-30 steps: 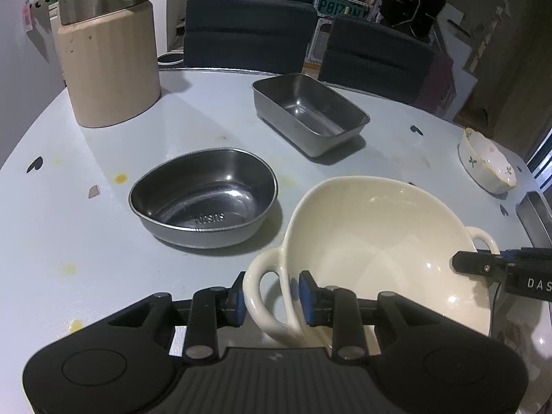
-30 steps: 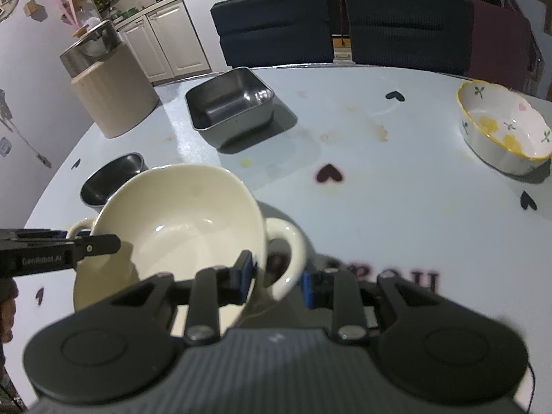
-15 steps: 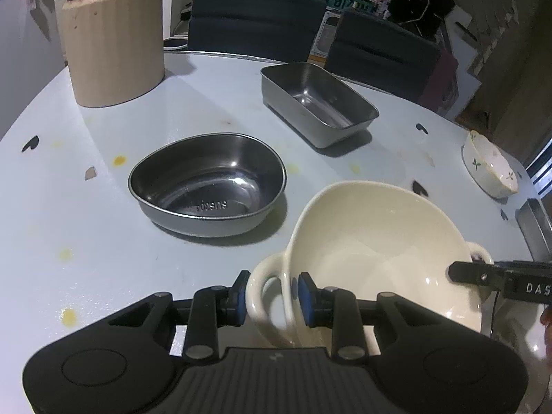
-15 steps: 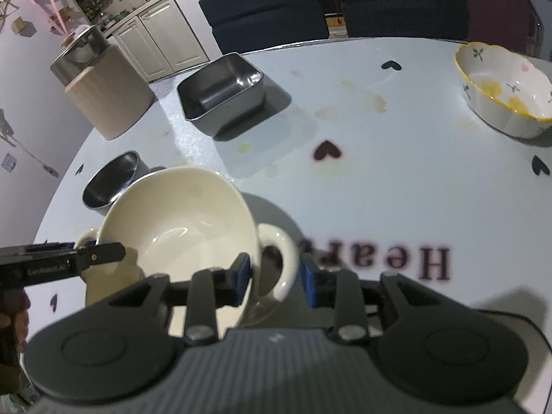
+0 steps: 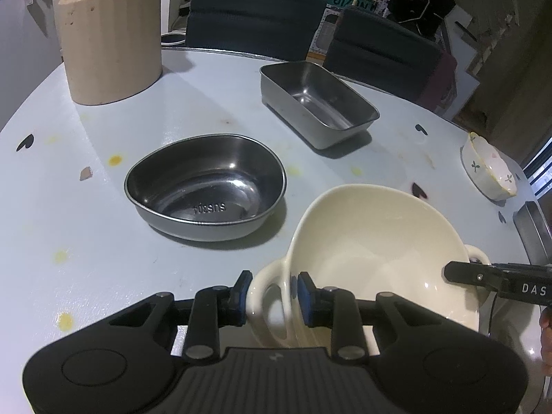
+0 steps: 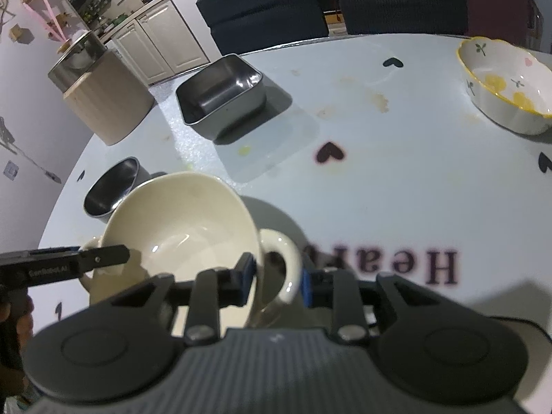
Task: Organize plates and bowls
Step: 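Carry the cream bowl with both grippers over the white leaf plate, then lower the cream two-handled bowl onto the white leaf plate with both grippers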
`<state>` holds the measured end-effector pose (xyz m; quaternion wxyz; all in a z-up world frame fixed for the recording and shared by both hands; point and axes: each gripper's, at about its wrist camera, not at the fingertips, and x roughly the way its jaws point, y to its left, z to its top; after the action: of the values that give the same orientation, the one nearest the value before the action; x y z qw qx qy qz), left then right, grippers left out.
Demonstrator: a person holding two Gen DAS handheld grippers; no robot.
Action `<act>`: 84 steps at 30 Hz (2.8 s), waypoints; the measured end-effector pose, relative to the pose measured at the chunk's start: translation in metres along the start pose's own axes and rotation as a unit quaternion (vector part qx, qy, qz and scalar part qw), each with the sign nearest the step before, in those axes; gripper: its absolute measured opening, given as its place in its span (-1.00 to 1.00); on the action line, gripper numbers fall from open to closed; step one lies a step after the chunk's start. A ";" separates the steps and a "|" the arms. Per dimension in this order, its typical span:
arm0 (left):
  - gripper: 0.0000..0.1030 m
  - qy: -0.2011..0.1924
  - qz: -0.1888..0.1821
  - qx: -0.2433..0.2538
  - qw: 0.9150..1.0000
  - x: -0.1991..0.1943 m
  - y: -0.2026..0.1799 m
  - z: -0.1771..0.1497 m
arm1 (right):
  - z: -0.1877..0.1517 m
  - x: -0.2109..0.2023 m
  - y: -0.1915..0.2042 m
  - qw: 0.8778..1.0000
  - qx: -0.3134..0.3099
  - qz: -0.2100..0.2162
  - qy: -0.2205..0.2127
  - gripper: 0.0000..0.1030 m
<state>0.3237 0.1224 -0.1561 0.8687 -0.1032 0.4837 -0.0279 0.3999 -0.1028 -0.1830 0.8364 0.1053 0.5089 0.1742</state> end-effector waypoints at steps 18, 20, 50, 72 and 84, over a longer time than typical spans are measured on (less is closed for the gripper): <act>-0.43 -0.029 -0.001 0.000 1.000 -0.040 -0.020 0.001 | -0.005 -0.035 0.007 0.999 -0.020 -0.013 -0.033 -0.35; -0.43 -0.033 -0.004 0.002 0.999 -0.048 -0.026 0.000 | -0.008 -0.045 0.007 0.999 -0.021 -0.014 -0.039 -0.35; -0.42 -0.060 -0.056 0.060 0.995 -0.109 -0.162 -0.049 | -0.080 -0.181 -0.059 0.990 0.042 -0.058 -0.121 -0.35; -0.41 -0.004 -0.070 0.061 0.996 -0.049 -0.197 -0.061 | -0.103 -0.174 -0.114 0.989 0.088 -0.088 -0.083 -0.35; -0.37 0.027 -0.079 0.053 0.995 -0.017 -0.188 -0.063 | -0.099 -0.158 -0.111 0.989 0.078 -0.112 -0.053 -0.35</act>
<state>0.2713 -0.0687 -0.1354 0.8547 -0.0945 0.4951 -0.1245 0.2655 -0.2679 -0.1393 0.8656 0.1214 0.4846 0.0336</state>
